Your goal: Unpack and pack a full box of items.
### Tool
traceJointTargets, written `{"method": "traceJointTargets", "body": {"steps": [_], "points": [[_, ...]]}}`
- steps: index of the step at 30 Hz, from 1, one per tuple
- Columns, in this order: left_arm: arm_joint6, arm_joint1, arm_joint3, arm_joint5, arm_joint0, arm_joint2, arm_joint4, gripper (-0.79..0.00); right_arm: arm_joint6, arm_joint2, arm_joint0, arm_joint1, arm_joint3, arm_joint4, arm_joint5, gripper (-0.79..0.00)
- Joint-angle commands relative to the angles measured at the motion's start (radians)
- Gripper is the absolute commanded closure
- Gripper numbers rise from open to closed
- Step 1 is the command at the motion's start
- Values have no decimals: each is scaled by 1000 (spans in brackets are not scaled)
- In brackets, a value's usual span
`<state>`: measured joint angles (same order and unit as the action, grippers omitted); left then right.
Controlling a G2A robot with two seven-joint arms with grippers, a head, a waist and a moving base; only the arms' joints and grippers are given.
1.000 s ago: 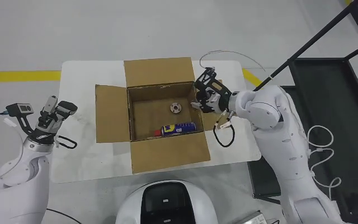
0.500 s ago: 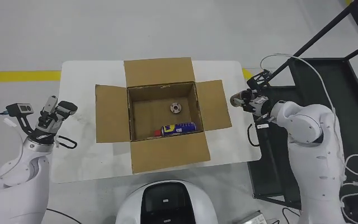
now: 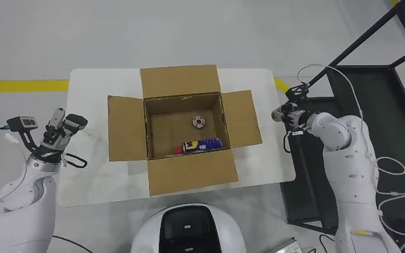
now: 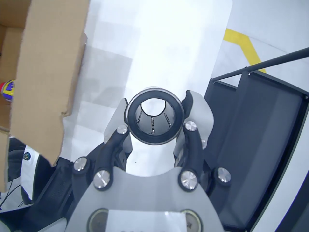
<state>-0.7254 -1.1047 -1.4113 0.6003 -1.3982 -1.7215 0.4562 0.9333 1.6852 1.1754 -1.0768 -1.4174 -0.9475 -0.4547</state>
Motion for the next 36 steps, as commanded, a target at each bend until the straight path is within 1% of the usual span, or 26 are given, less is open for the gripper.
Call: {"method": "traceJointTargets", "body": {"steps": [1, 8, 14, 18, 27, 31, 36], "points": [[0, 0, 0, 0, 0, 0, 0, -785, -14, -27, -42, 0, 76, -26, -3, 0], [0, 0, 0, 0, 0, 0, 0, -785, -146, -123, -133, -10, 272, -90, 37, 0], [0, 0, 0, 0, 0, 0, 0, -785, -219, -191, -188, -22, 394, -103, 64, 0], [0, 0, 0, 0, 0, 0, 0, -785, -272, -241, -218, -34, 455, -116, 97, 0], [0, 0, 0, 0, 0, 0, 0, -785, -342, -319, -281, -55, 586, -143, 161, 0], [0, 0, 0, 0, 0, 0, 0, -785, -372, -341, -296, -63, 628, -146, 189, 0], [0, 0, 0, 0, 0, 0, 0, -785, -387, -363, -304, -71, 652, -140, 191, 0]]}}
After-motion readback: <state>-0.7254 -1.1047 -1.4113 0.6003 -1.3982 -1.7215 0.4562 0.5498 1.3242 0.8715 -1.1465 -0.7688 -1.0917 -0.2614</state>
